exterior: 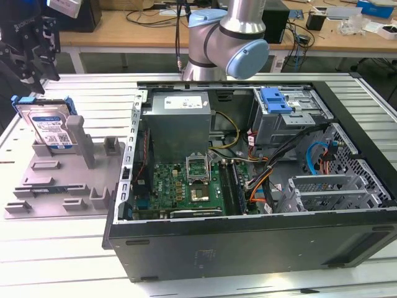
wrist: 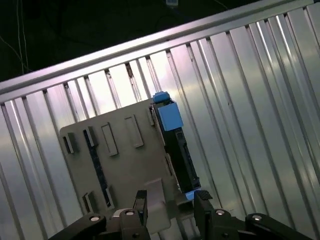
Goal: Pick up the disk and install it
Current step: 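Pick up the disk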
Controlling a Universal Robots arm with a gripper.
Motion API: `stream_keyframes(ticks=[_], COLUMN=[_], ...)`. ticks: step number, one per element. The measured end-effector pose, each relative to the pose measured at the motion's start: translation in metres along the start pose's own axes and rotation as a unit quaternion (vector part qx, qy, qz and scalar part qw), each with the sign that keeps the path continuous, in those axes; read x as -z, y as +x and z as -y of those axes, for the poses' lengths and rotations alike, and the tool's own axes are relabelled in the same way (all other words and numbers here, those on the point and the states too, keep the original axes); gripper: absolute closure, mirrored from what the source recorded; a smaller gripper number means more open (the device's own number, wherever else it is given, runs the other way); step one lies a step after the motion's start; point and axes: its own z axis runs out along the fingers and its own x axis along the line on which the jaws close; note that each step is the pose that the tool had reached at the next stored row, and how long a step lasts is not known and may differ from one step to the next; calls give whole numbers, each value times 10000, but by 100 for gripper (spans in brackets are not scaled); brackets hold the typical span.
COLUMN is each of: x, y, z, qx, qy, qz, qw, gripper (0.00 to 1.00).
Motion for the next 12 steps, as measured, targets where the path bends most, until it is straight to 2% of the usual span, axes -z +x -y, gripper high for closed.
stream_keyframes(ticks=[4, 12], x=[-17, -59], y=[-8, -52], z=[-48, -211], qx=[89, 212], qy=[-1, -5], qz=[-2, -6], qw=[10000, 9998], gripper=[50, 50])
